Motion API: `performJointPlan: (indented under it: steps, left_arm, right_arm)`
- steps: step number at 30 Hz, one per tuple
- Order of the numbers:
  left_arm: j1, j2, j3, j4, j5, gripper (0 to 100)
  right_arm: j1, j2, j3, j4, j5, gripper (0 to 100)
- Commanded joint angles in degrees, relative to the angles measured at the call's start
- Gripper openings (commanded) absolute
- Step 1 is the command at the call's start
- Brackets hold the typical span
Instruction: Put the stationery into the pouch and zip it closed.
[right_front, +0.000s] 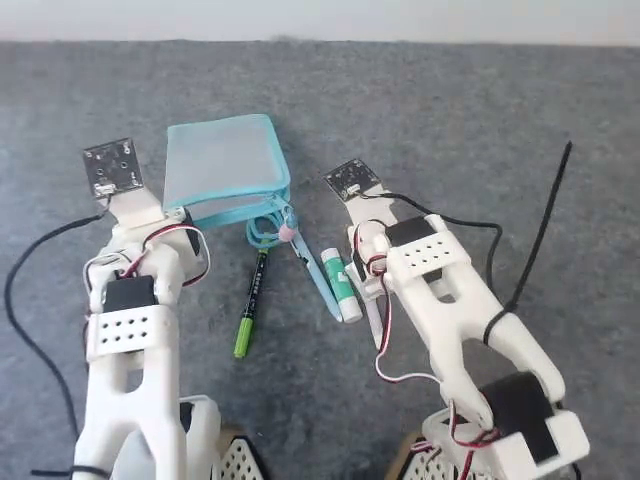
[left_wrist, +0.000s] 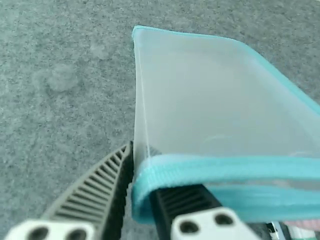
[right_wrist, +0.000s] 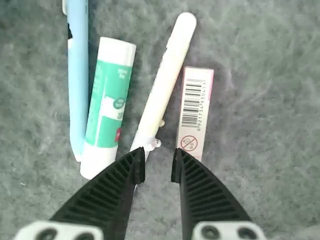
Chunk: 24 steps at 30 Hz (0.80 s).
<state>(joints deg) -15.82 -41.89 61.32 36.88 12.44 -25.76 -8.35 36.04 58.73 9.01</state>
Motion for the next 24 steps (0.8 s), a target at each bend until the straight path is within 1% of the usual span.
performJointPlan:
  steps: [1, 7, 9, 17, 21, 24]
  left_arm:
    - [0.26, -0.53, -0.48, -1.58, -0.79, 1]
    - [0.26, -0.53, -0.48, -1.58, -0.79, 1]
    - [0.26, -0.53, -0.48, -1.58, -0.79, 1]
    - [0.26, -0.53, -0.48, -1.58, -0.79, 1]
    - [0.26, -0.53, -0.48, -1.58, -0.79, 1]
    - [0.26, -0.53, -0.48, -1.58, -0.79, 1]
  right_arm:
    - [1.89, -0.48, -2.99, -1.01, -0.18, 10.2]
    - [3.65, 0.04, -2.99, -3.38, 0.18, 10.2]
    - [3.74, 0.04, -3.08, -3.47, 1.23, 10.2]
    - [3.56, 0.31, -2.9, -3.38, 1.67, 10.2]
    - [3.65, 3.12, -3.16, -3.65, 3.69, 10.2]
    - [3.82, 4.97, -3.16, -6.11, 3.6, 10.2]
